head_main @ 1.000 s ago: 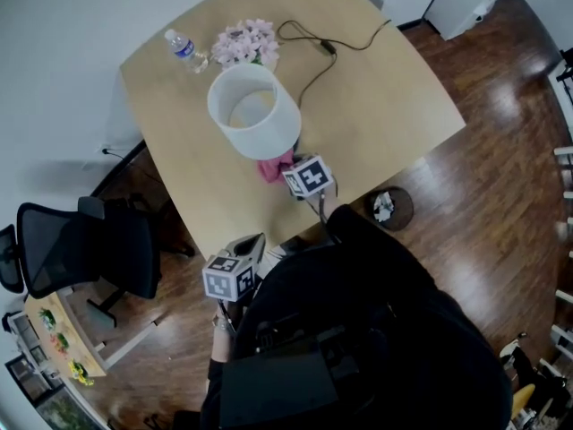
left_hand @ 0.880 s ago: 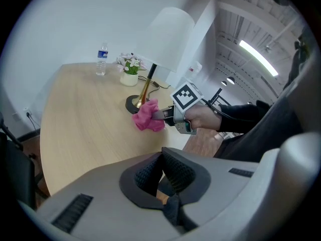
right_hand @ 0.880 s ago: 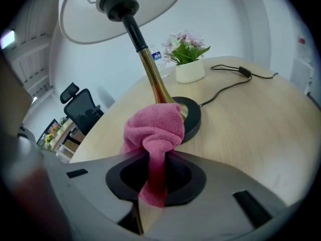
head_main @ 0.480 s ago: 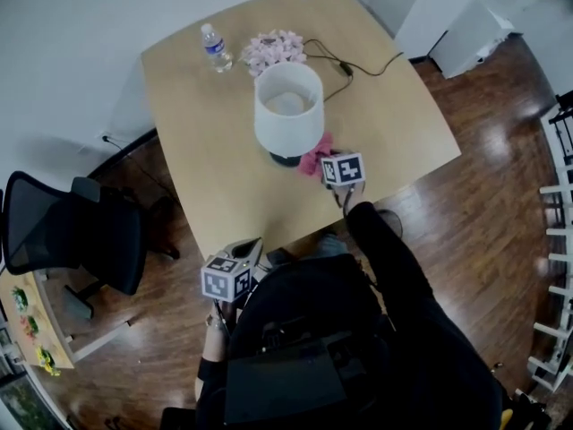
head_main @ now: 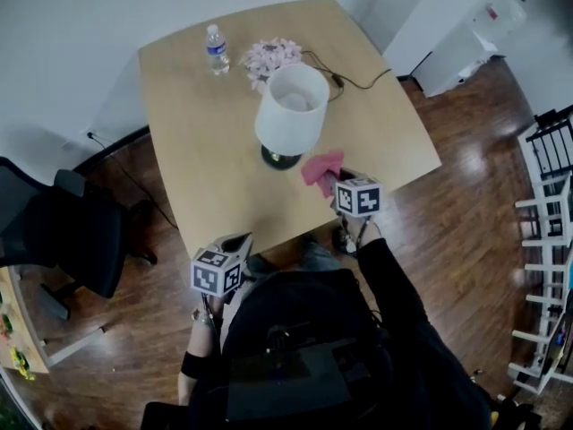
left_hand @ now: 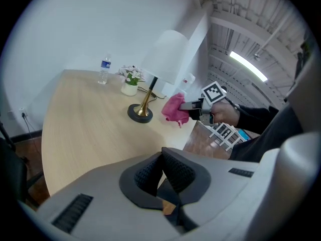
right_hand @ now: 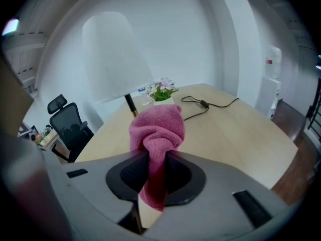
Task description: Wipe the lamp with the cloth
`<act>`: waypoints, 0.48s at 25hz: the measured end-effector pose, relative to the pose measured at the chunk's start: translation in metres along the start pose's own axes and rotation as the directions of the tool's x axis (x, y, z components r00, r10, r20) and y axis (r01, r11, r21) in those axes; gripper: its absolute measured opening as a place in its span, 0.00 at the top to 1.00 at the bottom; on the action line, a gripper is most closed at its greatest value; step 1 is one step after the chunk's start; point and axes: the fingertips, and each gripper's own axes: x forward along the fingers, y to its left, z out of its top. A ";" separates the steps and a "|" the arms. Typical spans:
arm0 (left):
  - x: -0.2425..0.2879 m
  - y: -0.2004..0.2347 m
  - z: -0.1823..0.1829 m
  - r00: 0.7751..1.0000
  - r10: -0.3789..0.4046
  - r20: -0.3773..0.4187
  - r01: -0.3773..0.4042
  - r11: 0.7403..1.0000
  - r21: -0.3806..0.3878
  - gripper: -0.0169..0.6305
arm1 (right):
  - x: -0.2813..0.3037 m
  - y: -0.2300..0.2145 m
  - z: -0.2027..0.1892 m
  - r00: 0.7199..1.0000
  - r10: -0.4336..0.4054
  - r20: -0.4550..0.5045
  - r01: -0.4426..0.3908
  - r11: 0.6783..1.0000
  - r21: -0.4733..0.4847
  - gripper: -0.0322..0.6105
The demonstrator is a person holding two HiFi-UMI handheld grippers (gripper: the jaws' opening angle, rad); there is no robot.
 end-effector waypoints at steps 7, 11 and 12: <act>0.018 -0.021 0.012 0.999 -0.008 -0.031 0.009 1.000 0.017 0.97 | -0.041 0.031 -0.047 0.988 0.143 -0.065 -0.140 0.989 0.038 0.85; 0.034 -0.037 0.013 0.999 0.006 -0.041 -0.007 1.000 -0.007 0.97 | -0.050 0.025 -0.068 0.978 0.183 -0.095 -0.178 0.982 0.067 0.85; 0.039 -0.041 0.013 0.999 0.012 -0.045 -0.012 1.000 -0.013 0.97 | -0.052 0.020 -0.072 0.975 0.193 -0.106 -0.186 0.980 0.076 0.85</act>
